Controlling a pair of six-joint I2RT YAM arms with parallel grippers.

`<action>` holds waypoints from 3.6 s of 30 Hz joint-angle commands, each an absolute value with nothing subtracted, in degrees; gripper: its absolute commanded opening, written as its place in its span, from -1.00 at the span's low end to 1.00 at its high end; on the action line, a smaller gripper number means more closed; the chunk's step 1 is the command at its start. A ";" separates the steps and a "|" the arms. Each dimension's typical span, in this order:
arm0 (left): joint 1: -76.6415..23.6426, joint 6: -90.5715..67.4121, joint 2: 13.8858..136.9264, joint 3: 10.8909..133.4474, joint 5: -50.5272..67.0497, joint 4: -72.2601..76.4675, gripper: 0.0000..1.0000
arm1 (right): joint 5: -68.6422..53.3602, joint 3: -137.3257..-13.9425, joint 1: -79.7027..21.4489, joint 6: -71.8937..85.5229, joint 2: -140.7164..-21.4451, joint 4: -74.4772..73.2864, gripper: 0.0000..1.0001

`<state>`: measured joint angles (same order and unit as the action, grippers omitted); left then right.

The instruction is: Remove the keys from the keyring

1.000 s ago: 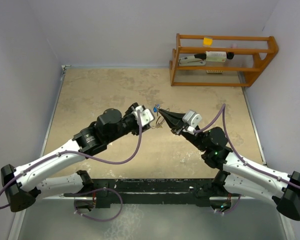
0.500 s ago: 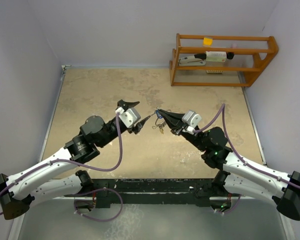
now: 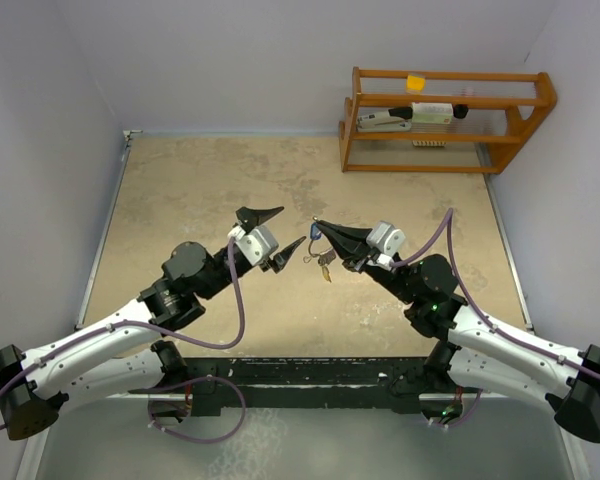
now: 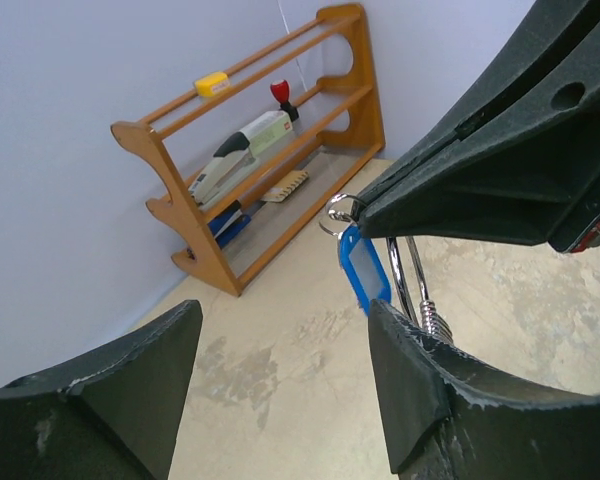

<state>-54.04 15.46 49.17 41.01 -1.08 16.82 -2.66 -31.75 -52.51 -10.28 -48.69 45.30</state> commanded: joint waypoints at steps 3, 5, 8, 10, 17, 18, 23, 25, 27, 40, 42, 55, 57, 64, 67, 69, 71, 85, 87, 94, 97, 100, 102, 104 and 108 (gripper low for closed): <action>-54.10 13.02 49.34 39.09 0.58 28.75 0.32 | -3.86 -34.64 -52.82 -9.12 -47.71 48.07 -1.00; -54.09 12.68 50.03 39.24 1.66 29.58 0.32 | -4.00 -34.63 -52.82 -9.08 -47.67 48.03 -1.00; -54.14 12.27 50.87 39.07 2.61 30.92 0.32 | -4.20 -34.62 -52.82 -8.97 -47.57 48.12 -1.00; -54.11 12.06 51.54 38.57 2.58 32.38 0.32 | -4.30 -34.56 -52.82 -8.77 -47.51 48.16 -1.00; -54.14 11.84 53.17 37.26 1.97 36.32 0.30 | -4.90 -34.54 -52.82 -8.36 -47.17 48.21 -1.00; -54.14 11.86 53.44 37.14 1.80 36.72 0.30 | -5.00 -34.59 -52.82 -8.26 -47.11 48.29 -1.00; -54.14 12.22 54.77 37.14 0.91 38.15 0.27 | -5.43 -34.41 -52.82 -7.84 -46.93 48.38 -1.00; -54.14 12.05 55.20 37.09 0.98 38.54 0.24 | -5.45 -34.39 -52.82 -7.71 -46.86 48.58 -1.00; -54.12 11.81 55.50 37.17 1.56 38.75 0.20 | -5.44 -34.37 -52.83 -7.67 -46.93 48.66 -1.00; -54.14 9.49 58.40 37.33 6.49 40.45 -0.04 | -5.80 -34.45 -52.84 -7.23 -47.50 49.51 -1.00; -54.14 9.00 59.20 37.50 7.16 40.68 -0.11 | -5.80 -34.50 -52.82 -7.19 -47.68 49.72 -1.00; -54.14 7.67 57.59 36.42 3.95 42.22 -1.00 | -4.79 -33.48 -52.82 -7.63 -47.35 49.59 -1.00; -54.14 8.12 57.25 37.23 2.06 39.65 -1.00 | -4.15 -33.15 -52.82 -8.00 -47.20 49.72 -1.00; -54.10 11.86 57.03 41.32 -1.84 28.84 -1.00 | -4.04 -34.61 -52.82 -10.25 -47.87 47.25 -0.70; -54.12 14.28 56.91 42.81 -4.33 25.40 -1.00 | -3.39 -35.15 -52.82 -11.08 -47.98 46.07 -0.53; -54.13 15.77 56.75 43.86 -5.35 23.34 -1.00 | -2.81 -35.26 -52.82 -11.23 -47.91 45.35 -0.46; -54.12 16.93 56.61 45.51 -5.82 21.24 -1.00 | -2.44 -35.12 -52.82 -11.08 -47.75 44.74 -0.43; -54.46 13.84 57.86 52.08 -5.07 16.95 -1.00 | 4.04 -30.13 -53.06 -10.52 -50.49 51.25 -0.41; -54.93 13.26 58.81 53.50 -7.17 15.68 -1.00 | 5.91 -29.64 -53.17 -11.45 -52.20 54.43 -0.40; -58.37 14.06 64.06 59.59 -17.78 8.33 -1.00 | 8.77 -32.01 -53.68 -14.69 -61.26 60.68 -0.39; -61.16 16.07 66.80 62.00 -24.98 5.70 -1.00 | 10.77 -32.33 -54.32 -16.02 -63.73 63.67 -0.39; -63.49 17.91 68.85 62.91 -31.68 5.25 -1.00 | 13.17 -32.06 -55.24 -17.33 -64.77 65.03 -0.39; -63.87 18.02 69.12 62.58 -33.39 6.40 -1.00 | 15.29 -31.92 -56.13 -18.88 -64.57 65.10 -0.39; -63.90 17.93 68.73 61.97 -35.05 7.84 -1.00 | 16.76 -32.05 -56.65 -20.15 -63.83 63.92 -0.37; -63.90 18.08 67.48 60.66 -37.95 10.40 -1.00 | 18.80 -32.17 -57.04 -21.29 -61.11 58.84 -0.34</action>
<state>-63.79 17.15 69.78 60.07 -32.10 5.13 14.59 -29.87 -56.55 -18.57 -64.58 58.04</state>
